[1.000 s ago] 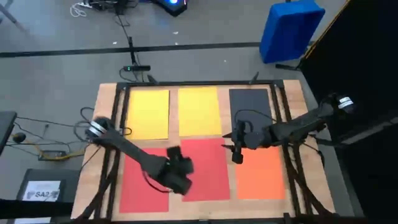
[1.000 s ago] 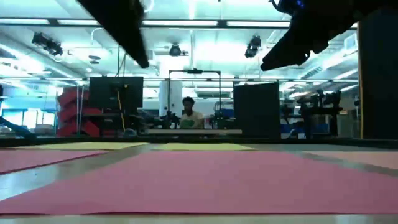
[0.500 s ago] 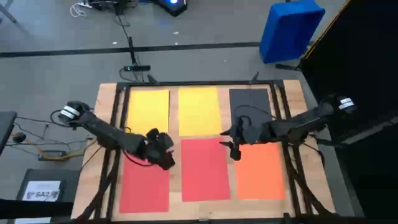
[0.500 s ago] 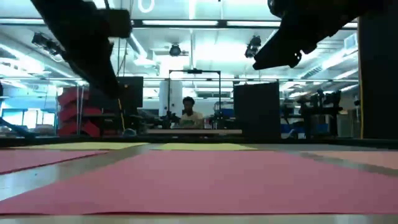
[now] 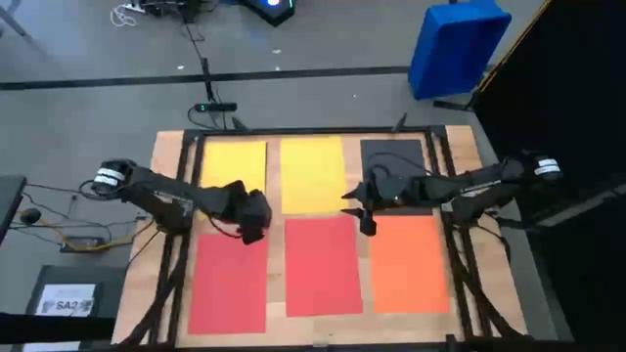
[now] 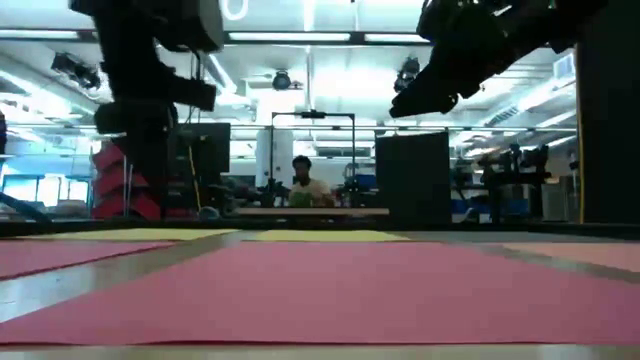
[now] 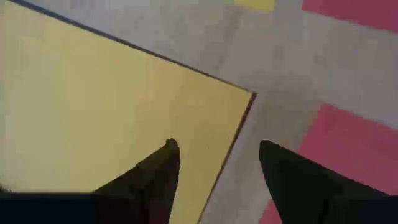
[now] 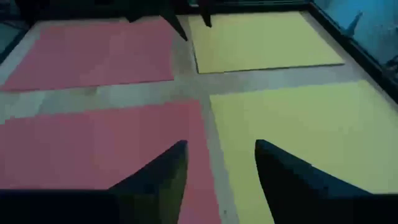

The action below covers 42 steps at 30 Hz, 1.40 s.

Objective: Organize paper
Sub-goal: Stack the yellow paper on top of the yellow paper

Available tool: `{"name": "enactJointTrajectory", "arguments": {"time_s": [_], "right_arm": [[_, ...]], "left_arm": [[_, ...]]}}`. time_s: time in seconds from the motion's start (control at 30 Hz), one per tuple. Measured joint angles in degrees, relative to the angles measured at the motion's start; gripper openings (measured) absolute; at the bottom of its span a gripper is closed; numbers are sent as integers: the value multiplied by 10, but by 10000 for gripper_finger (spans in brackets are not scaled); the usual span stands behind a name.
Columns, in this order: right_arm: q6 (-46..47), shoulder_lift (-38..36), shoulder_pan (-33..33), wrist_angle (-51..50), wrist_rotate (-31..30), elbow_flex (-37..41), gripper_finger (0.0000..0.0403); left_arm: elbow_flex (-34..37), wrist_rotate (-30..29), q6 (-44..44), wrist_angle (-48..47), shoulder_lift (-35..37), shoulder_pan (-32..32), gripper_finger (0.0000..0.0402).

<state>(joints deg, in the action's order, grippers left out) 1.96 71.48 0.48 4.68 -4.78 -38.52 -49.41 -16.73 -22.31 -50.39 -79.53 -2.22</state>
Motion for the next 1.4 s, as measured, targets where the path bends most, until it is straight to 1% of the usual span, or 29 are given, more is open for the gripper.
{"name": "enactJointTrajectory", "arguments": {"time_s": [0.07,0.13,0.23,0.4,0.5,0.63,0.77,0.87,0.97,1.07,1.17,1.4], "right_arm": [[-13,19,-6,8,17,0,162],[-22,45,-11,9,34,0,162],[-26,83,-14,16,50,0,162],[-23,118,-14,65,58,0,162],[-27,127,-19,103,67,0,162],[-36,127,-39,127,75,0,162],[-36,127,-63,133,80,-10,162],[-52,129,-70,123,97,-32,162],[-72,133,-70,76,115,-66,162],[-85,140,-66,28,114,-93,162],[-86,155,-62,31,112,-105,162],[-43,196,-53,45,106,-108,162]], "left_arm": [[9,21,41,27,0,25,199],[20,54,73,69,2,46,195],[35,91,101,104,2,70,188],[48,100,121,114,19,90,182],[79,101,132,156,60,98,182],[147,101,128,199,150,118,182],[201,122,99,204,224,128,182],[211,123,104,203,244,126,182],[212,123,131,204,242,126,182],[212,125,144,203,222,126,182],[212,137,146,203,194,126,182],[212,162,172,210,142,126,184]]}}
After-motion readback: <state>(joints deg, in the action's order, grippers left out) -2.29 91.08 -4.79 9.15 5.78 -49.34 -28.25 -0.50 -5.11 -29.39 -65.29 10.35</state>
